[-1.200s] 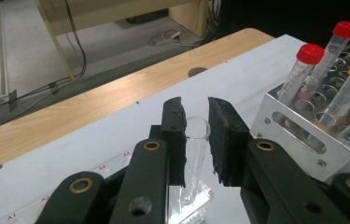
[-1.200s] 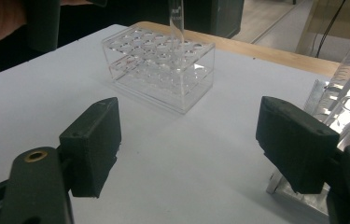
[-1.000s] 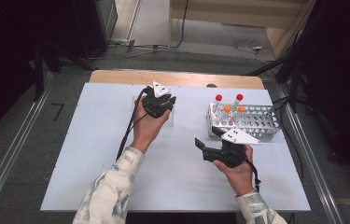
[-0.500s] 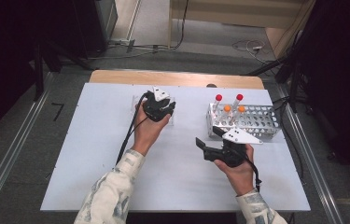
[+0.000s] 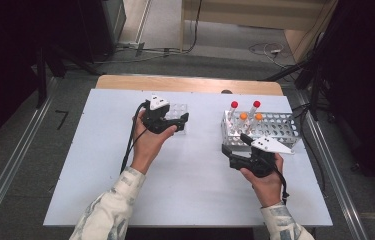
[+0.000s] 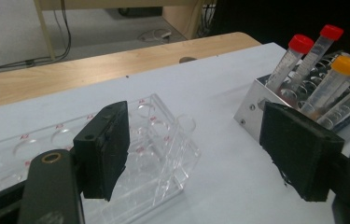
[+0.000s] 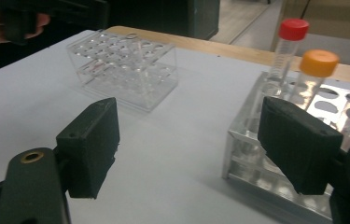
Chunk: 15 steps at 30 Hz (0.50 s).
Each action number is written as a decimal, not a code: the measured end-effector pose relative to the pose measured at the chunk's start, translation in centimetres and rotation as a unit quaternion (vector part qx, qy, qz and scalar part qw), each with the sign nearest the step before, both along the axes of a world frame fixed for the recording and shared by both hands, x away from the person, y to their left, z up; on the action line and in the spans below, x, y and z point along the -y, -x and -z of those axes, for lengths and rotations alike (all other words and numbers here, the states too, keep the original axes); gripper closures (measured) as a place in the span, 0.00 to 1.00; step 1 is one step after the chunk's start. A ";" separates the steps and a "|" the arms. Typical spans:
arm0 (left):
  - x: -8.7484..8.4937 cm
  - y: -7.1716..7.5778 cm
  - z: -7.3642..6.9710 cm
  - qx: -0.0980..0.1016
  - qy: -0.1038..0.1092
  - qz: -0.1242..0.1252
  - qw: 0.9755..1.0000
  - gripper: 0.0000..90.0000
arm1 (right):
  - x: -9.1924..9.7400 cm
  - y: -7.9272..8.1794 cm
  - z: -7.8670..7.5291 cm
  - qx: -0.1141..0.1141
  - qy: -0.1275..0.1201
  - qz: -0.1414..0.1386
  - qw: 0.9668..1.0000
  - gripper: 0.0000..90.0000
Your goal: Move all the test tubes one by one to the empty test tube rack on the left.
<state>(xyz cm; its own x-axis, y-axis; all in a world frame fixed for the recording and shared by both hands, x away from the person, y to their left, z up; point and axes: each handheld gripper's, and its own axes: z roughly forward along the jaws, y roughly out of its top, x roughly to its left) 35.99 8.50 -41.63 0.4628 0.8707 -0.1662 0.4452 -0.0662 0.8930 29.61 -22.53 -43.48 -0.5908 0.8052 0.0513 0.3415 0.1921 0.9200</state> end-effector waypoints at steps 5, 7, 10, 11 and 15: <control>-0.7 1.5 0.5 -0.004 0.003 0.005 1.000 0.24 | 0.7 -0.8 0.5 -0.006 0.007 0.021 1.000 0.21; -1.0 2.1 0.7 -0.008 0.004 0.010 1.000 0.24 | 0.7 -1.0 0.8 -0.006 0.013 0.029 0.999 0.21; -1.5 3.0 1.1 -0.016 0.010 0.019 1.000 0.22 | 0.8 -1.7 1.1 -0.009 0.015 0.039 0.999 0.21; -1.6 3.2 1.2 -0.016 0.009 0.020 1.000 0.22 | 0.8 -2.0 1.2 -0.011 0.017 0.042 0.999 0.21; -2.3 4.2 1.6 -0.016 0.011 0.018 1.000 0.22 | 0.8 -3.2 2.0 -0.021 0.027 0.058 0.998 0.22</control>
<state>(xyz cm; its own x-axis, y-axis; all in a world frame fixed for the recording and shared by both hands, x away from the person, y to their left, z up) 31.76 10.83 -43.26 0.4884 0.8496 -0.1991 0.4704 -0.0642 0.8801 32.79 -23.29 -45.52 -0.4916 0.8704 0.0287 0.4028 0.1980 0.8936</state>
